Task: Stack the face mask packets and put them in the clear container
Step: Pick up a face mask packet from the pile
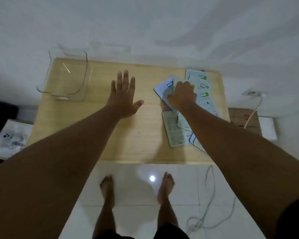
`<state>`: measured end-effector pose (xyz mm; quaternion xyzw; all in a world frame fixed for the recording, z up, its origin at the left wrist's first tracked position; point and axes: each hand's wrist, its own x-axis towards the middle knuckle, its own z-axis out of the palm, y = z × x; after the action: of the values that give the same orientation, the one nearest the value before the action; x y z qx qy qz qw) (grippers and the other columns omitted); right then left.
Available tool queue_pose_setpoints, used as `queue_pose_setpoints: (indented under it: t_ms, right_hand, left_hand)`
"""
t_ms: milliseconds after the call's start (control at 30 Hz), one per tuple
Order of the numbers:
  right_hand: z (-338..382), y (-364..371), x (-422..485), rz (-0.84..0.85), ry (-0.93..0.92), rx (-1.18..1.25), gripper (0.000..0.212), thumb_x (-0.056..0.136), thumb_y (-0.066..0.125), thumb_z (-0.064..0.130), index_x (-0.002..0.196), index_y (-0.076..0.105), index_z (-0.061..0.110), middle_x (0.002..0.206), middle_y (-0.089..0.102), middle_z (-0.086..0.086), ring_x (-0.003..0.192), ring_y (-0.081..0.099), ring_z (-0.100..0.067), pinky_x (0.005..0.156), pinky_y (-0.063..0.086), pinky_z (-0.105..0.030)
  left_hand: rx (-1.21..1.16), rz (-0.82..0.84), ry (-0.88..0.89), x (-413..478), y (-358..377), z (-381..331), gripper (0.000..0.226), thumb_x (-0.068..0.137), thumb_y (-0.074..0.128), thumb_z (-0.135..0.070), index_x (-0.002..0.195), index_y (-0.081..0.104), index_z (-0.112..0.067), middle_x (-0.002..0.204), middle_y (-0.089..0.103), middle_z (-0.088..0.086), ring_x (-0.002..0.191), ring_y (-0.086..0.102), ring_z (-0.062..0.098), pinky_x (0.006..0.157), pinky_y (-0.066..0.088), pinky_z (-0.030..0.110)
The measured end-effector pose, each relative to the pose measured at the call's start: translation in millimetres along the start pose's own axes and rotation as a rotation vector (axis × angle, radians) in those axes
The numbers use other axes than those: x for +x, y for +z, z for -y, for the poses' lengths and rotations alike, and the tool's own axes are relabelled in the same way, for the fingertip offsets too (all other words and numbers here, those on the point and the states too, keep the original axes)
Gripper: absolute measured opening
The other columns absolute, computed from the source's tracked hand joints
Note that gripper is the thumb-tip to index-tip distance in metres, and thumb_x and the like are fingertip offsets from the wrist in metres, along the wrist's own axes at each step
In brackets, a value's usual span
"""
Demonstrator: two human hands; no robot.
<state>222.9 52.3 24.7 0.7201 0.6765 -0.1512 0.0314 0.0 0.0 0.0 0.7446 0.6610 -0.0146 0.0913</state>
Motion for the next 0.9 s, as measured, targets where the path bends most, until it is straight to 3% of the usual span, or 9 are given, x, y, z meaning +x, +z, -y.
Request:
queue_pose_setpoints:
  t_ms: [167, 367, 600, 733, 900]
  right_hand:
    - [-16.0, 29.4, 13.3, -0.068, 0.113, 0.048, 0.048, 0.090, 0.055, 0.048, 0.117, 0.057, 0.008, 0.116, 0.055, -0.014, 0.111, 0.053, -0.030, 0.089, 0.051, -0.043]
    - [-19.5, 39.4, 20.1, -0.148, 0.087, 0.130, 0.041, 0.090, 0.048, 0.048, 0.089, 0.072, 0.014, 0.084, 0.067, -0.008, 0.076, 0.066, -0.025, 0.066, 0.056, -0.032]
    - [-21.6, 43.4, 17.9, -0.184, 0.037, 0.163, 0.029, 0.088, 0.057, 0.039, 0.094, 0.073, 0.016, 0.091, 0.070, -0.008, 0.084, 0.066, -0.027, 0.069, 0.051, -0.033]
    - [-15.0, 30.3, 15.5, -0.296, 0.004, 0.173, 0.026, 0.090, 0.055, 0.037, 0.090, 0.071, 0.016, 0.088, 0.070, -0.006, 0.081, 0.065, -0.025, 0.065, 0.045, -0.029]
    - [-0.3, -1.6, 6.8, -0.457, -0.092, 0.448, 0.014, 0.084, 0.060, 0.027, 0.084, 0.070, 0.016, 0.077, 0.069, 0.001, 0.070, 0.060, -0.013, 0.065, 0.045, -0.025]
  left_hand:
    - [-0.053, 0.045, -0.061, 9.9, 35.5, 19.9, 0.093, 0.092, 0.036, -0.063, 0.155, -0.002, -0.005, 0.161, -0.018, 0.022, 0.148, -0.019, 0.040, 0.118, -0.001, 0.059]
    - [-0.044, 0.129, -0.121, 13.1, 62.0, 34.8, 0.090, 0.093, 0.032, -0.063, 0.155, 0.004, -0.005, 0.162, -0.011, 0.023, 0.149, -0.013, 0.041, 0.117, 0.001, 0.063]
    - [-0.040, 0.089, -0.084, 6.1, 78.0, 41.7, 0.085, 0.094, 0.024, -0.063, 0.156, 0.005, -0.008, 0.164, -0.003, 0.020, 0.151, -0.004, 0.037, 0.116, 0.002, 0.063]
    - [-0.055, 0.109, -0.090, 7.0, 76.3, 42.2, 0.084, 0.094, 0.025, -0.062, 0.156, 0.003, -0.009, 0.164, -0.006, 0.018, 0.151, -0.007, 0.035, 0.117, 0.001, 0.061]
    - [-0.092, 0.146, -0.064, 8.9, 69.8, 46.3, 0.085, 0.095, 0.026, -0.061, 0.156, 0.000, -0.009, 0.164, -0.009, 0.018, 0.151, -0.010, 0.035, 0.118, 0.001, 0.060]
